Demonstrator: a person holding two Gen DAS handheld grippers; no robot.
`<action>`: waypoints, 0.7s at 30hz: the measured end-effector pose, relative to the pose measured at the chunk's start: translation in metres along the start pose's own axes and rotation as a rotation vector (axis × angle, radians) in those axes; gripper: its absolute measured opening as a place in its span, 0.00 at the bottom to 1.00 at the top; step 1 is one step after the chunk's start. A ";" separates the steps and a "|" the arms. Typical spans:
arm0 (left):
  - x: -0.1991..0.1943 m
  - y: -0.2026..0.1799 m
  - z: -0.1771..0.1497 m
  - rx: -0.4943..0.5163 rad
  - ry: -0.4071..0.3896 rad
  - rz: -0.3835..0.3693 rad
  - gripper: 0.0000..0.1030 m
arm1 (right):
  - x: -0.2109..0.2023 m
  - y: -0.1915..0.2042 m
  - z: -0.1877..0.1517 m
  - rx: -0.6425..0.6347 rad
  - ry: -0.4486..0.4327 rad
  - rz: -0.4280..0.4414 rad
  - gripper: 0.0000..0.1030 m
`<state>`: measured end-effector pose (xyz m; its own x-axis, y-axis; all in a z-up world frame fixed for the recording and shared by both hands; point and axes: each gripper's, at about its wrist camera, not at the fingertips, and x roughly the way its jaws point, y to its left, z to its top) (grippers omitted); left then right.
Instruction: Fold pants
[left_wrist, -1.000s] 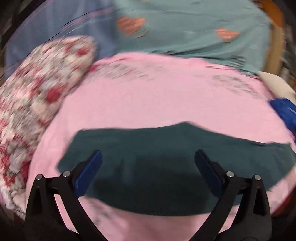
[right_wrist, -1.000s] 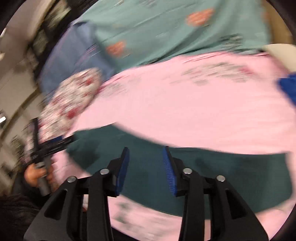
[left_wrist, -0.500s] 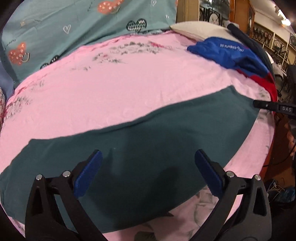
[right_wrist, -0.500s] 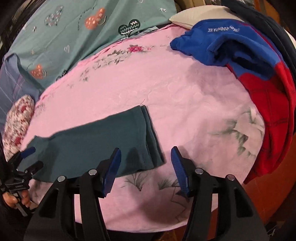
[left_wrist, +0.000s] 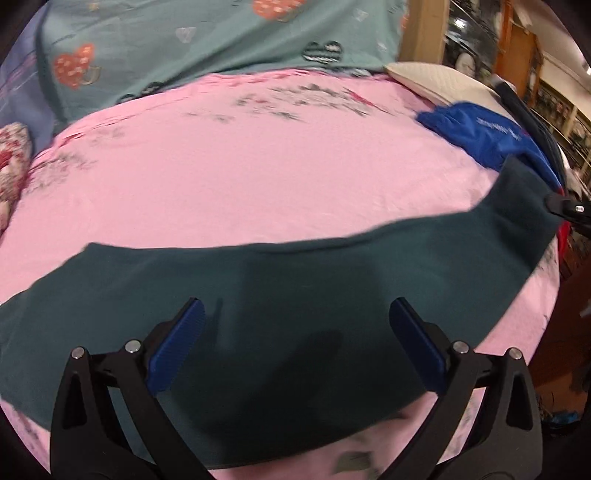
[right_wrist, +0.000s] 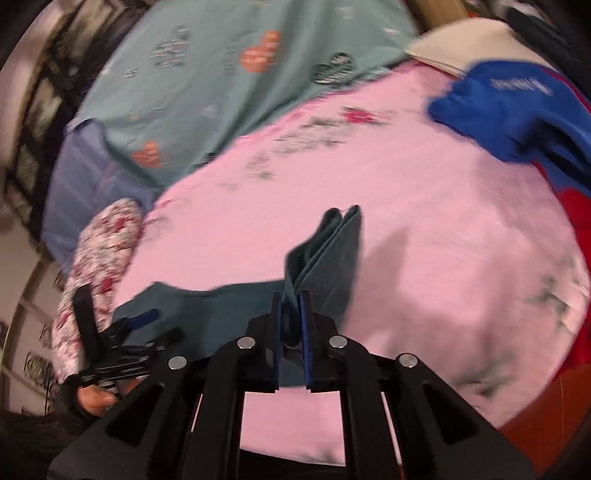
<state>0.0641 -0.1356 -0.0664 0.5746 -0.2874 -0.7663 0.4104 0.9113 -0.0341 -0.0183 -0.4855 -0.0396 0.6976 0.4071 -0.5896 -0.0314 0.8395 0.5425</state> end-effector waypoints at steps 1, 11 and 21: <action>-0.006 0.014 -0.001 -0.035 -0.005 0.019 0.98 | 0.005 0.021 0.003 -0.034 0.013 0.045 0.09; -0.037 0.122 -0.049 -0.285 0.015 0.146 0.98 | 0.179 0.184 -0.064 -0.360 0.396 0.174 0.12; -0.036 0.090 -0.050 -0.149 -0.007 0.084 0.98 | 0.147 0.205 -0.070 -0.565 0.263 0.025 0.39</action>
<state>0.0449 -0.0287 -0.0740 0.6077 -0.2105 -0.7657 0.2515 0.9656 -0.0658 0.0276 -0.2281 -0.0567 0.4944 0.4435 -0.7475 -0.4690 0.8602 0.2001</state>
